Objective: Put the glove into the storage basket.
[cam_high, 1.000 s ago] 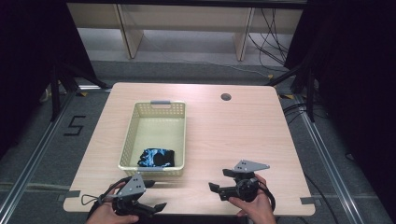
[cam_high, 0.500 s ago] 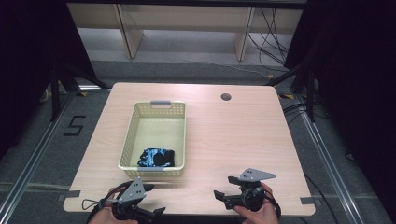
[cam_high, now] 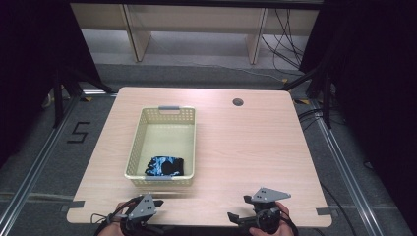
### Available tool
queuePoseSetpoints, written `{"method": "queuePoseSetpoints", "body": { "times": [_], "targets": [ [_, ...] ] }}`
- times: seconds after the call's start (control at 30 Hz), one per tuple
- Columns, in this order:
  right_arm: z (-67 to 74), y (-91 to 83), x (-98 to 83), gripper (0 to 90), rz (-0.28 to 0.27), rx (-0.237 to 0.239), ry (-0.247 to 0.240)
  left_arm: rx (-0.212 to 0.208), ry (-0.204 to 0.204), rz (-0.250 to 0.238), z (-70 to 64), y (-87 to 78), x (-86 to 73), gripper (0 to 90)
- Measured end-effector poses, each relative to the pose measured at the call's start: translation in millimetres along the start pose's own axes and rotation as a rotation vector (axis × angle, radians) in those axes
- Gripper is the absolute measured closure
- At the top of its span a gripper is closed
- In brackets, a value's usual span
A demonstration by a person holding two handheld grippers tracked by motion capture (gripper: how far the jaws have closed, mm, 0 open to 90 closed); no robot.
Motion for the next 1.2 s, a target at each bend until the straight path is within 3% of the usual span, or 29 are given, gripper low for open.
{"method": "queuePoseSetpoints", "body": {
  "times": [0.03, 0.1, 0.13, 0.17, 0.23, 0.3, 0.33, 0.47, 0.57, 0.63, 0.67, 0.7, 0.77, 0.83, 0.93, 1.17, 1.2],
  "targets": [
    [0.0, 0.5, -0.6, 17.0, -0.011, 0.003, -0.012, -0.014, -0.029, -0.020, -3.7, 0.9, 1.4, 16.2],
    [1.3, -1.3, -4.0, 17.0, -0.003, 0.002, 0.002, -0.002, 0.010, -0.009, -0.5, 0.5, 0.1, 16.2],
    [-1.0, -2.4, -5.5, 17.0, -0.002, -0.020, -0.010, -0.004, 0.007, -0.004, -0.9, 1.2, -1.1, 16.2],
    [0.2, -3.4, -7.4, 17.0, 0.007, -0.008, -0.002, -0.002, 0.017, 0.006, -0.5, 1.5, -2.3, 16.2],
    [-0.1, -4.4, -9.6, 17.0, 0.001, -0.017, 0.000, -0.003, -0.011, 0.012, -3.4, 3.0, -4.5, 16.1],
    [-0.3, -6.6, -12.7, 17.0, 0.013, -0.030, 0.004, -0.003, 0.022, 0.020, -2.7, 3.7, -5.5, 16.2],
    [-1.5, -7.0, -13.5, 17.0, 0.014, -0.035, -0.008, -0.006, 0.007, 0.031, -3.9, 4.6, -7.4, 16.2],
    [-1.8, -8.4, -17.8, 17.0, 0.026, -0.045, -0.016, -0.005, 0.029, 0.048, -3.7, 5.5, -9.5, 16.2],
    [-0.7, -7.7, -20.0, 17.0, 0.035, -0.041, -0.019, -0.006, 0.013, 0.045, -5.8, 5.9, -9.6, 16.2],
    [1.3, -7.2, -20.6, 17.0, 0.033, -0.044, -0.007, -0.006, 0.033, 0.055, -4.8, 5.8, -10.4, 16.2],
    [0.5, -6.9, -20.8, 17.0, 0.036, -0.046, -0.023, -0.009, 0.052, 0.047, -4.6, 5.9, -9.2, 16.2],
    [1.0, -6.9, -21.5, 17.0, 0.043, -0.041, -0.025, -0.009, 0.026, 0.052, -6.1, 6.0, -10.4, 16.2],
    [1.2, -6.3, -22.2, 17.0, 0.049, -0.039, -0.024, 0.000, 0.057, 0.065, -3.1, 5.9, -10.9, 16.2],
    [3.1, -6.5, -23.2, 17.0, 0.057, -0.042, -0.001, 0.000, 0.025, 0.052, -5.4, 7.6, -10.5, 16.2],
    [0.9, -5.5, -22.7, 17.0, 0.051, -0.044, -0.031, -0.004, 0.037, 0.058, -5.4, 6.5, -11.0, 16.2],
    [2.3, -4.7, -23.8, 17.0, 0.057, -0.034, -0.013, -0.003, 0.033, 0.055, -5.8, 6.7, -10.9, 16.2],
    [0.2, -5.2, -23.5, 17.0, 0.057, -0.043, -0.031, -0.003, 0.033, 0.056, -5.7, 6.7, -11.0, 16.2]
  ]
}}
Point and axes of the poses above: each handheld gripper's, and its own axes: y roughly forward along the jaws, x roughly out of its top, z roughly to its left, the point moved 9 cm from there along y, roughly forward along the jaws
